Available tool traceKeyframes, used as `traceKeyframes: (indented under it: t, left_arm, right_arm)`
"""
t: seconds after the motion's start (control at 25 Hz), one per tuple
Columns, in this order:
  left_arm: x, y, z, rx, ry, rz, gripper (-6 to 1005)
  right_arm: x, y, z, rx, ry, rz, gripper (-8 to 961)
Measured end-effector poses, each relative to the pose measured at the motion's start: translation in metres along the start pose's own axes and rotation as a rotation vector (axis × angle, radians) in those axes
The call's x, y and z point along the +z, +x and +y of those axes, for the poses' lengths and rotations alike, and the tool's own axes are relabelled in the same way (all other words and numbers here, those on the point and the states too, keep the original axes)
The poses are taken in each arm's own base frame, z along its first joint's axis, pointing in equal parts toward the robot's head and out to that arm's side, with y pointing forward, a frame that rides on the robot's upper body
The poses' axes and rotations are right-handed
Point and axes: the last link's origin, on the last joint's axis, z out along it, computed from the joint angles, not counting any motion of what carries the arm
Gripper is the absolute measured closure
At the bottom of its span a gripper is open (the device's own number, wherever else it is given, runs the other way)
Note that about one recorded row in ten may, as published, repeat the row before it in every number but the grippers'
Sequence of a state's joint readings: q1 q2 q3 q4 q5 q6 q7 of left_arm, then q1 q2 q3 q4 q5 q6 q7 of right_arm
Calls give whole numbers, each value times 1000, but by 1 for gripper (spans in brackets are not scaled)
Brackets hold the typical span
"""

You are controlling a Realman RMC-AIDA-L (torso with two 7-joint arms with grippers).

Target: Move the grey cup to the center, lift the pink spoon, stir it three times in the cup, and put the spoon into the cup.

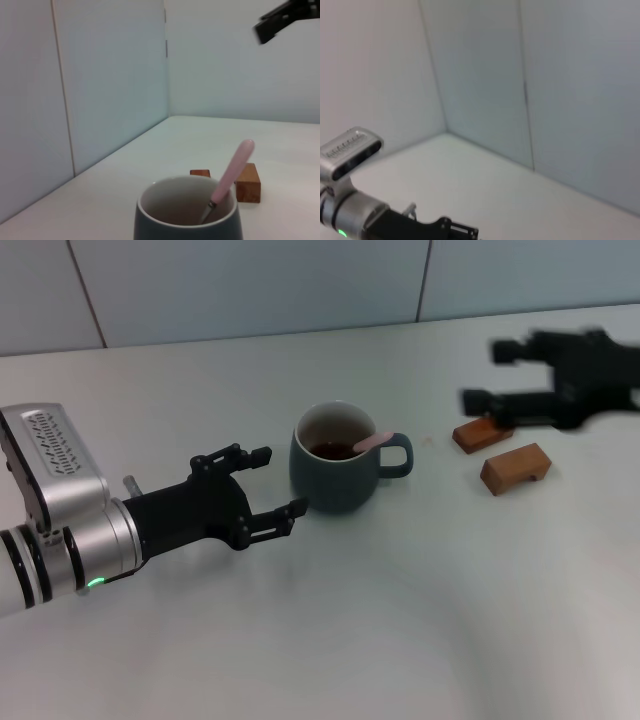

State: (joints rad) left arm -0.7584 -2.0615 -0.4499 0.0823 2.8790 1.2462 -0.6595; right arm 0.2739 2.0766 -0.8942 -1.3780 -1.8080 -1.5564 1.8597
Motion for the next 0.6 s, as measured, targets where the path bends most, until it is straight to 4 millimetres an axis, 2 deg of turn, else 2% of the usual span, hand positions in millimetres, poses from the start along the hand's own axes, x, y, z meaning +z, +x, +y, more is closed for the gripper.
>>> traceKeyframes:
  t: [0.12, 0.16, 0.2, 0.28, 0.48, 0.6]
  left_arm:
    - [0, 0, 0, -12, 3, 4, 194]
    - [1, 1, 1, -15, 2, 6, 194]
    - [1, 1, 1, -16, 2, 6, 194]
    - [1, 1, 1, -21, 3, 6, 194]
    - [1, 1, 1, -31, 2, 8, 194]
    - [2, 1, 1, -32, 2, 8, 194]
  right_arm:
    - [-16, 32, -6, 31, 31, -38, 110]
    - [-20, 51, -8, 47, 31, -32, 110]
    - [-20, 51, -8, 47, 31, -32, 110]
    - [-19, 69, -9, 69, 15, 1, 110]
    - [-9, 87, -10, 83, 11, 35, 110]
    - [-5, 89, -12, 85, 15, 51, 110]
